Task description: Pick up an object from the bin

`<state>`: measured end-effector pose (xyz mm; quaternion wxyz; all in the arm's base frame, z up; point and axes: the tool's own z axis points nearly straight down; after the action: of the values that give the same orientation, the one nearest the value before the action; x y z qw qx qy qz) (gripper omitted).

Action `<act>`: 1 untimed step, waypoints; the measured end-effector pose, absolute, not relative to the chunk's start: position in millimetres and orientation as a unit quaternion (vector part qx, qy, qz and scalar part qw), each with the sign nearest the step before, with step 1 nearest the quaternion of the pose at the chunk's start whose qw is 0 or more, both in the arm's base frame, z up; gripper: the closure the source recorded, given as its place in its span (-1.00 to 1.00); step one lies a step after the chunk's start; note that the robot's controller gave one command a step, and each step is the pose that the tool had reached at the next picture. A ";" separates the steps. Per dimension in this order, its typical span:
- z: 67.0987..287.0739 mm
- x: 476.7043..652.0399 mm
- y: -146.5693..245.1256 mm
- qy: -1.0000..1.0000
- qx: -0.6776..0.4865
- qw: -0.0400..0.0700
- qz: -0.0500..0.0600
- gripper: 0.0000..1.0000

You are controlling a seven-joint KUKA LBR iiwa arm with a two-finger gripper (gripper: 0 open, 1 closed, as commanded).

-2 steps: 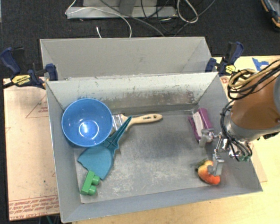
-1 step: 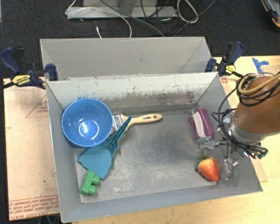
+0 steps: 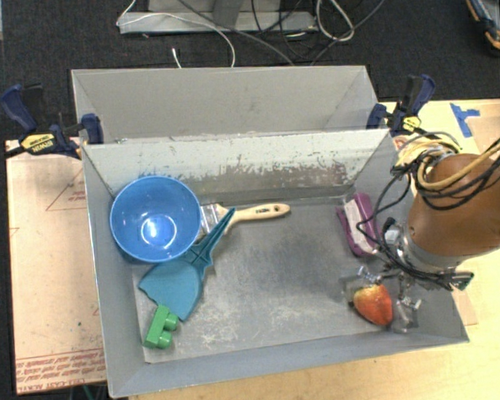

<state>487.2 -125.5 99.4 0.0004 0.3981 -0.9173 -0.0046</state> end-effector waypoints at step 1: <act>92.6 502.6 -132.5 -0.881 0.474 -0.004 -0.005 -1.00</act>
Offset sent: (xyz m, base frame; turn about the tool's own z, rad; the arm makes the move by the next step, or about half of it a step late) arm 0.0148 -0.0261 -0.0294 -0.2501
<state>502.6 -132.5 92.6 -0.0045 0.4736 -0.8807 -0.0053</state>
